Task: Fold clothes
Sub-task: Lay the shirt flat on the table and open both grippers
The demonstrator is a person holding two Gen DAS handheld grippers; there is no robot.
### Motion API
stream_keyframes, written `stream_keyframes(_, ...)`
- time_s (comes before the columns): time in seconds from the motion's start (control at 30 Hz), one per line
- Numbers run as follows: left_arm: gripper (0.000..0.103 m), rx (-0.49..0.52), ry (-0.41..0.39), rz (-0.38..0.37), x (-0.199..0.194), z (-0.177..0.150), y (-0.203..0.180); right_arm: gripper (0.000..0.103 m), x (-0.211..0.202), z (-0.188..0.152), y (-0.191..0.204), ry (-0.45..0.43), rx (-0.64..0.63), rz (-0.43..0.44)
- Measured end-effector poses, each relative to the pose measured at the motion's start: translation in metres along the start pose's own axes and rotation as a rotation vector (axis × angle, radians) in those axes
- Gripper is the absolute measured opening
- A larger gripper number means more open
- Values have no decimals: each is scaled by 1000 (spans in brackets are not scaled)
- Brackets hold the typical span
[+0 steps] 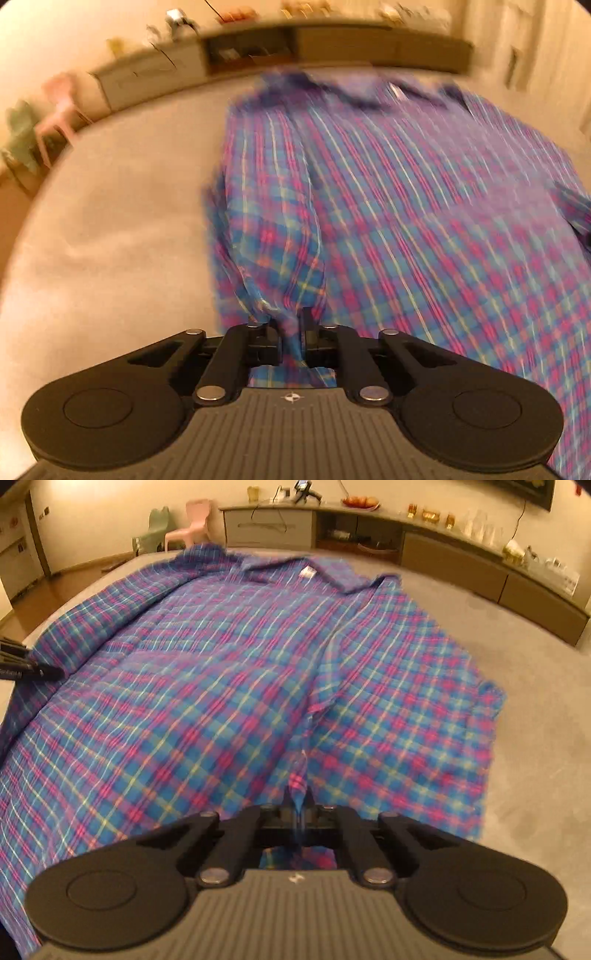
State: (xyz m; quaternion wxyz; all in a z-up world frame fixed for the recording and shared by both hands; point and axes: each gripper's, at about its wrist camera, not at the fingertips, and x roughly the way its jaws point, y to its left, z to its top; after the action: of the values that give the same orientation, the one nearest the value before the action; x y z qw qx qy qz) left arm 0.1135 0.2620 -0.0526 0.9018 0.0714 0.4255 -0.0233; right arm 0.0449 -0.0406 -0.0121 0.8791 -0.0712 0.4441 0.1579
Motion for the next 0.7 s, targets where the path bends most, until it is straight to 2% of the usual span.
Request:
stream_keyframes(0.1,4,-115,-67,103,-9,38,60,1,-20,21,-38,-94,50,-129)
stream_keyframes(0.17,4,-174,-69,221,-3,61,102,1,-35,44,-85,-155,165,-227)
stream_keyframes(0.2,4,-200,-64,286,2,71,123,2,-39,53,-110,-180,223,-312)
stream_keyframes(0.23,4,-210,-41,322,8,78,138,4,-40,61,-138,-190,290,-412)
stream_keyframes(0.27,7,-209,-5,337,16,80,150,14,-37,63,-161,-183,353,-483)
stream_keyframes(0.3,11,-199,9,362,18,80,153,20,-33,62,-182,-156,414,-545)
stream_keyframes(0.33,17,-181,8,396,17,76,151,36,-29,59,-199,-134,470,-600)
stream_keyframes(0.37,35,-163,8,429,16,73,148,37,-31,53,-206,-136,510,-624)
stream_keyframes(0.4,57,-139,-20,442,10,67,140,38,-37,44,-202,-178,535,-617)
stream_keyframes(0.47,70,-83,-101,429,-3,53,112,50,-48,27,-177,-276,516,-573)
stream_keyframes(0.57,70,10,-162,325,-11,41,58,52,-51,13,-123,-342,385,-524)
stream_keyframes(0.63,70,81,-187,210,-10,37,20,51,-40,27,-80,-328,211,-408)
stream_keyframes(0.7,70,156,-196,92,-3,29,-16,53,-26,48,-30,-327,-27,-342)
